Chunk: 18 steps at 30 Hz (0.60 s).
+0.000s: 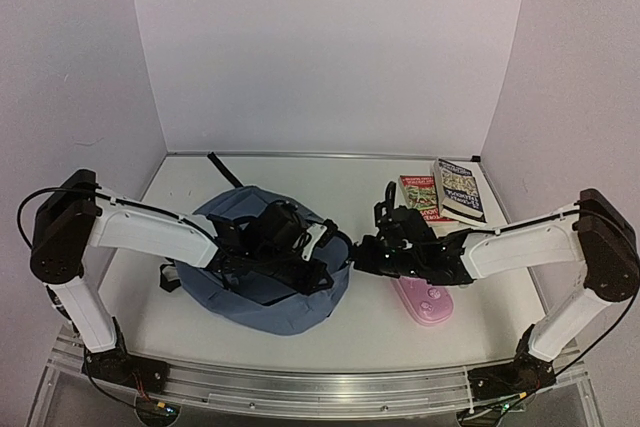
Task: Pack the student bag
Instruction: Unzip the student bag at the center of the board.
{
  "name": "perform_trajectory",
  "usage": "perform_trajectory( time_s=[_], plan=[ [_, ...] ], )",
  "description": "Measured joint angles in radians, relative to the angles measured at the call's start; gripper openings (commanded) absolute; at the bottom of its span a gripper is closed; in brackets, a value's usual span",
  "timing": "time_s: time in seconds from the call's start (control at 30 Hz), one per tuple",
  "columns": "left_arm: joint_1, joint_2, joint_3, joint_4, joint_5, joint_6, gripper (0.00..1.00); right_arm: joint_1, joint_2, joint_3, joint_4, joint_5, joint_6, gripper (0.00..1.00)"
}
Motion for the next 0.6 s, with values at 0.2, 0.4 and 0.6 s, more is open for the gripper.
perform_trajectory(
  time_s=[0.2,0.4,0.6],
  plan=[
    [-0.015,-0.033,-0.039,-0.003,0.006,-0.006,0.00,-0.016,0.000,0.000,-0.019,-0.003,0.000,0.00],
    [-0.023,-0.067,-0.079,-0.001,0.029,-0.020,0.00,-0.020,0.000,0.000,-0.026,-0.007,-0.004,0.00],
    [-0.042,-0.098,-0.120,-0.003,0.054,-0.025,0.00,-0.033,0.027,0.030,-0.038,-0.007,-0.023,0.00]
  ],
)
